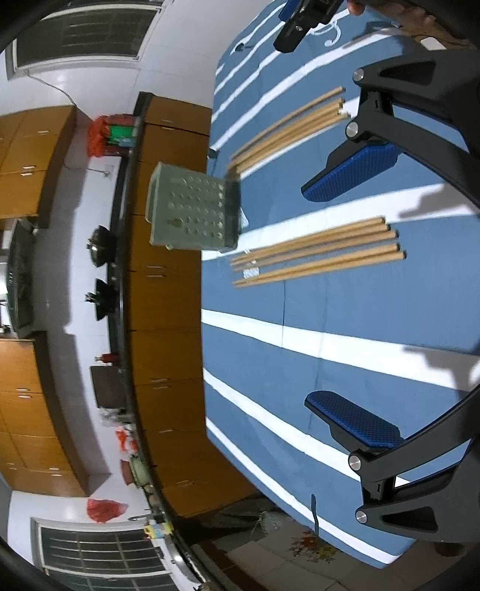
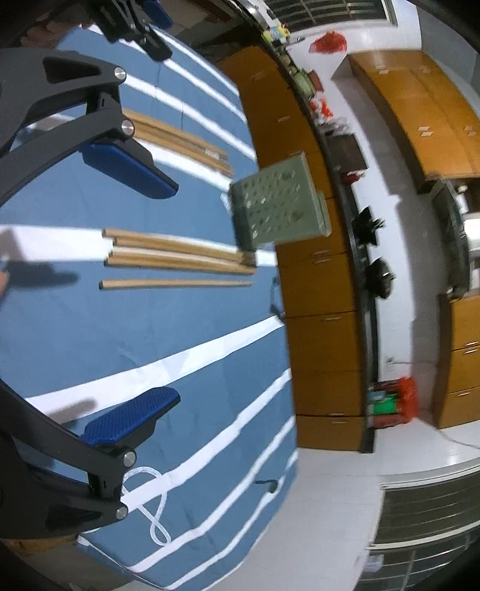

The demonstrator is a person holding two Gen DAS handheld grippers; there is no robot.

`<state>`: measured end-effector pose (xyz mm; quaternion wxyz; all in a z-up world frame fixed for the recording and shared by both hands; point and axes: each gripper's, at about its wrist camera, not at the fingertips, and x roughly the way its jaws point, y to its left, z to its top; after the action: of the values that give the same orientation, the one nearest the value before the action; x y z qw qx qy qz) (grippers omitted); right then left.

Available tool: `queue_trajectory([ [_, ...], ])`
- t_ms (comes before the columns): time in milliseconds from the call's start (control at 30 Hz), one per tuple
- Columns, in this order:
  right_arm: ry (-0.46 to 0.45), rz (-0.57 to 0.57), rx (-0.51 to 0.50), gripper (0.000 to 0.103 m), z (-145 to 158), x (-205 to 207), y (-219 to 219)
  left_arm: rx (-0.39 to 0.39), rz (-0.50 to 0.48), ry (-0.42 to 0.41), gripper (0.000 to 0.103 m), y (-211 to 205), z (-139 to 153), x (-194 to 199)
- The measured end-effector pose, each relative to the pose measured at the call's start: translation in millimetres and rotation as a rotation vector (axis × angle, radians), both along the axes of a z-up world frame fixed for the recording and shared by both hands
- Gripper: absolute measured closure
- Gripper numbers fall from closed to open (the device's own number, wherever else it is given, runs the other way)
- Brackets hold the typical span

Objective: Organize utensils
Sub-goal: 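Lower the left tool onto one wooden chopstick and close it while the right tool grasps another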

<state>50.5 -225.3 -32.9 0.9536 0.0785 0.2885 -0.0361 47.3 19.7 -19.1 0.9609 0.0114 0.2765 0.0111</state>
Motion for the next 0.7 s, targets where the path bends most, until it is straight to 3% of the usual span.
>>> queue_trajectory([
  [100,0.064,-0.001,-0.005,0.022,-10,23,-4,0.035,0.014,0.037,0.008,5,-7,16],
  [167,0.100,0.011,-0.002,0.033,-16,37,-5,0.040,0.007,0.073,0.022,7,-12,26],
  [333,0.203,0.052,0.011,0.062,-35,73,1,-0.014,-0.018,0.193,0.043,14,-29,53],
  [567,0.324,0.086,-0.002,0.072,-59,107,9,-0.073,-0.067,0.279,0.067,15,-44,74],
  [700,0.322,0.091,-0.039,0.082,-61,110,12,-0.092,-0.092,0.309,0.074,12,-49,80],
])
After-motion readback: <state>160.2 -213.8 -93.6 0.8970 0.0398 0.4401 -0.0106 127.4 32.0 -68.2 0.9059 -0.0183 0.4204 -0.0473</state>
